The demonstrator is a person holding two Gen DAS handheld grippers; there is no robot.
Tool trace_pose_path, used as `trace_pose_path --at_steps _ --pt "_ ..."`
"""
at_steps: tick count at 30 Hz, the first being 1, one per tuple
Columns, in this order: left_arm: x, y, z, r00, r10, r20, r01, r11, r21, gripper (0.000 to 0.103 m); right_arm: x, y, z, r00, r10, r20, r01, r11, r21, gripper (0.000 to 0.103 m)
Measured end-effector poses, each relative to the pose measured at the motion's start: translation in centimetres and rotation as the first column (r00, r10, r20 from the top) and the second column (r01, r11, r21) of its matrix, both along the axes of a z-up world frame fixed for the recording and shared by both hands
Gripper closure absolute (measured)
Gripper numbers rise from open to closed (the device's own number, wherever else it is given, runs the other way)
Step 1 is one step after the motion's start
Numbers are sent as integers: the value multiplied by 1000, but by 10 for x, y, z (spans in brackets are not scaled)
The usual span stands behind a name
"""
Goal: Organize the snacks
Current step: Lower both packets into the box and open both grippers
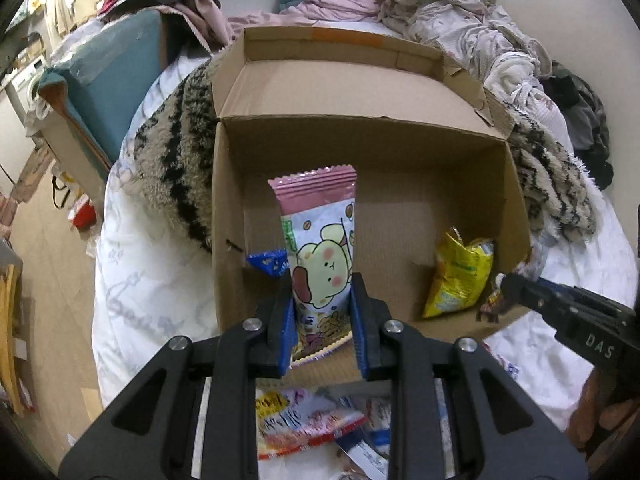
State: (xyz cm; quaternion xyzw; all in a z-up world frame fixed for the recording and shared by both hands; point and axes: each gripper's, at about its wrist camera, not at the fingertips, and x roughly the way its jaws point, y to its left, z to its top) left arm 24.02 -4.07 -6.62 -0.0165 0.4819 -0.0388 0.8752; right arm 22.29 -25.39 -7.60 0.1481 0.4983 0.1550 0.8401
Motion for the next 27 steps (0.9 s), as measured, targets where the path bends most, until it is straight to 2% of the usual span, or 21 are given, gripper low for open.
trace_pose_path --at_steps 7,14,19,21,25,27 --pt "1 -1 -9 1000 -25 -10 25 1000 5 82 -2 3 -18 999 14 -49 -16 999 -35 85" --pt "2 6 -11 1000 8 -18 -8 1000 -18 81 2 2 -20 998 6 -64 -6 1000 2 82" --pt "1 5 -11 1000 -7 -23 6 1000 -18 79 2 0 -21 998 0 -66 2 1000 27 81" --pt "0 4 -10 1000 -11 -20 10 1000 -18 63 3 1 -20 998 -4 -65 6 999 36 81" --pt "-7 1 -4 999 -17 27 17 1000 -17 45 5 -2 -18 998 -14 -67 18 998 60 79" --pt "-9 0 -2 999 -14 35 14 1000 -10 30 5 -5 -17 997 -28 -67 32 998 58 64"
